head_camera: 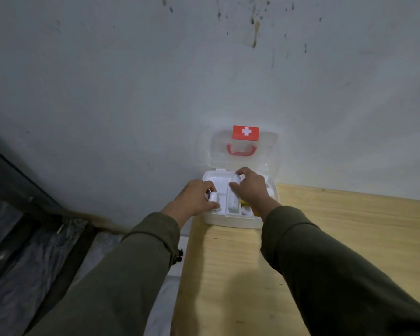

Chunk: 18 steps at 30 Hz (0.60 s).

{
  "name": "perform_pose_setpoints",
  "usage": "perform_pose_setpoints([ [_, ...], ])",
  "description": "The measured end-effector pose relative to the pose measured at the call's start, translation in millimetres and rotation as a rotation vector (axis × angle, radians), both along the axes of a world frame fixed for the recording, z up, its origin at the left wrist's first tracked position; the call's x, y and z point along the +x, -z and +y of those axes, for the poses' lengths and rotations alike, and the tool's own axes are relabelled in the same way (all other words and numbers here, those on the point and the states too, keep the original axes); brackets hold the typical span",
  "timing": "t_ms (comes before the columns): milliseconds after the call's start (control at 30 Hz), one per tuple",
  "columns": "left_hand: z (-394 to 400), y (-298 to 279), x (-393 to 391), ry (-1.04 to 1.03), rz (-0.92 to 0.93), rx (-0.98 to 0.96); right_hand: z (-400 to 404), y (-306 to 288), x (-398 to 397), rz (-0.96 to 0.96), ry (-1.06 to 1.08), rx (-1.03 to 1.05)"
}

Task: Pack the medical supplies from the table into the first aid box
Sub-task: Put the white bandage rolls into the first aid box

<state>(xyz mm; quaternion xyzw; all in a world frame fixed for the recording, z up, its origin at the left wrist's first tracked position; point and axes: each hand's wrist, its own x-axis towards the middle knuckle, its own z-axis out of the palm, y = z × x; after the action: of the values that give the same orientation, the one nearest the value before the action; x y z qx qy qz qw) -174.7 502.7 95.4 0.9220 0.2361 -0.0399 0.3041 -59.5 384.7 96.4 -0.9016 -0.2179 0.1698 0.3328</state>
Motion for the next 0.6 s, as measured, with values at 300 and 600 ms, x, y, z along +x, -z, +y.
perform_pose_setpoints([
  [300,7.6,8.6,4.2,0.069,0.013,-0.010,9.3,7.0,1.4,-0.064,0.017,-0.112],
  [600,1.1,6.2,2.1,-0.023,-0.053,-0.040,0.4,1.6,0.4,-0.119,0.008,-0.048],
])
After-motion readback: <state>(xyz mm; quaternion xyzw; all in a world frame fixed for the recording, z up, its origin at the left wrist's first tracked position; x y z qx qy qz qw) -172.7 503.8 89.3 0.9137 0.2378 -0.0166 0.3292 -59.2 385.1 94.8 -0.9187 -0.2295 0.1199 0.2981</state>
